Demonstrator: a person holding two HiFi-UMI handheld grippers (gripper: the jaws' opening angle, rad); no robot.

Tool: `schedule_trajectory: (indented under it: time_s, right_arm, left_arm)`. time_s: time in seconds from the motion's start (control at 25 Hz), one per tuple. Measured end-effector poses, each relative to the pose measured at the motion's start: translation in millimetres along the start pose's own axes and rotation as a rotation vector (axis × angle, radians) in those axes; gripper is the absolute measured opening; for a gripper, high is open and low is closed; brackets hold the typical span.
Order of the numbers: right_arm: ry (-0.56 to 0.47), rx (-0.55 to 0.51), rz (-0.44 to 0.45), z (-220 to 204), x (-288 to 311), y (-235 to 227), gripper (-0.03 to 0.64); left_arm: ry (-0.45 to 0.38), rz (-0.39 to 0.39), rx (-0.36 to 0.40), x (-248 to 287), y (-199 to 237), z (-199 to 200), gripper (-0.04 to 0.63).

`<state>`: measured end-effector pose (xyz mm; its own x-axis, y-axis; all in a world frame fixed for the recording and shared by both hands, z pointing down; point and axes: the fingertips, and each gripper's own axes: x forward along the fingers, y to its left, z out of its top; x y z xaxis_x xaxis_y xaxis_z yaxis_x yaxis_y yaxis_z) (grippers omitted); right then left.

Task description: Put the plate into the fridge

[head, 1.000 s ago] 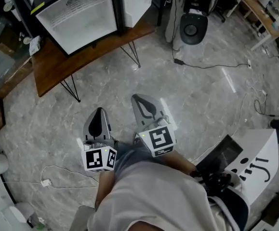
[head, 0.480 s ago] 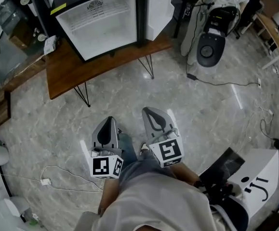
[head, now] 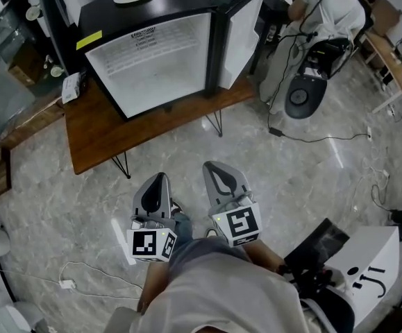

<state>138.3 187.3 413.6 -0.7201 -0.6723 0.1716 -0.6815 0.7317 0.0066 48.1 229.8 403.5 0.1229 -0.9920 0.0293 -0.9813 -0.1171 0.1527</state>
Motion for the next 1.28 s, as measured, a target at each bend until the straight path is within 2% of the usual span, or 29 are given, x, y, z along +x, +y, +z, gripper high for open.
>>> schedule_trajectory:
  time_s: [0.24, 0.4, 0.64, 0.96, 1.16, 1.28]
  right_arm:
    - [-0.024, -0.005, -0.034, 39, 97, 0, 0.017]
    - [-0.08, -0.063, -0.017, 66, 162, 11, 0.017]
    - [-0.117, -0.067, -0.013, 96, 220, 20, 0.017]
    - [-0.203, -0.114, 0.007, 146, 253, -1, 0.017]
    - [-0.251, -0.223, 0.016, 192, 274, -34, 0.018]
    - [-0.267, -0.329, 0.046, 217, 294, -58, 0.018]
  left_arm:
    - [-0.015, -0.079, 0.014, 66, 75, 39, 0.02]
    - [-0.027, -0.141, 0.033, 102, 127, 61, 0.02]
    - [-0.037, -0.212, 0.063, 137, 179, 87, 0.02]
    - [-0.036, -0.311, 0.065, 162, 204, 115, 0.02]
    - [0.018, -0.542, 0.057, 180, 180, 138, 0.02]
    - [0.018, -0.619, 0.112, 198, 171, 159, 0.02]
